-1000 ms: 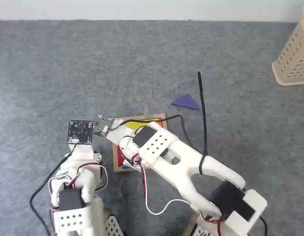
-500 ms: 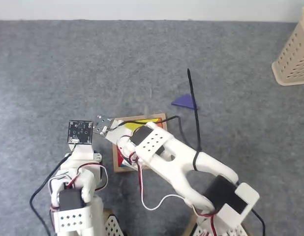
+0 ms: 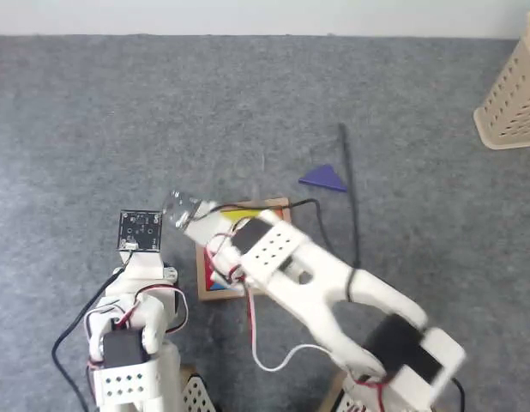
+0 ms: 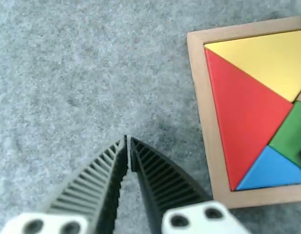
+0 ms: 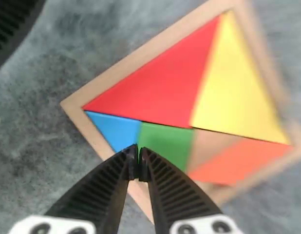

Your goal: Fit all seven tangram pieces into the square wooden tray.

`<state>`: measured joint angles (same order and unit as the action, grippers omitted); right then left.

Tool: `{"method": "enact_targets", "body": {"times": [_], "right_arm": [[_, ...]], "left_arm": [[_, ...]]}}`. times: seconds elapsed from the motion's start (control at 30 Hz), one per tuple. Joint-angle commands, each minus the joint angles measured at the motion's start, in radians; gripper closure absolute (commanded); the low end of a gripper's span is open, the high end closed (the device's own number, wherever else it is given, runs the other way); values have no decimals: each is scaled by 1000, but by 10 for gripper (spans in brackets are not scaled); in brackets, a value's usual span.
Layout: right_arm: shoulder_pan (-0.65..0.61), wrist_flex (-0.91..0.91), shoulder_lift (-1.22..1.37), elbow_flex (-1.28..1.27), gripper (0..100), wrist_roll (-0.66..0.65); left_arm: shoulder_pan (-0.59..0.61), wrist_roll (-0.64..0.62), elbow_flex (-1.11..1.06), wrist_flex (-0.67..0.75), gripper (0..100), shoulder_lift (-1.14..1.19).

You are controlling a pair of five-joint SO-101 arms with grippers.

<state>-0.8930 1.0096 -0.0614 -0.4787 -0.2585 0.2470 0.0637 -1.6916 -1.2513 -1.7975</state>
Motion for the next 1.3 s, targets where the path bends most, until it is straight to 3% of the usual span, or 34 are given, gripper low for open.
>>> {"method": "enact_targets", "body": {"times": [0.0,0.07,0.2,0.4,0.67,0.93,1.27], "right_arm": [[145,51,-165,52,988,11],[245,85,-193,74,975,-21],[381,211,-143,196,846,-230],[496,226,82,405,793,-324],[544,275,417,677,725,-557],[576,280,618,853,714,-621],[576,286,725,896,719,-671]], "left_arm": [[3,6,5,-5,988,-12],[3,6,5,-5,988,-12],[3,6,5,-5,988,-12],[3,6,5,-5,988,-12],[3,6,5,-5,988,-12],[3,6,5,-5,988,-12],[3,6,5,-5,988,-12]]}}
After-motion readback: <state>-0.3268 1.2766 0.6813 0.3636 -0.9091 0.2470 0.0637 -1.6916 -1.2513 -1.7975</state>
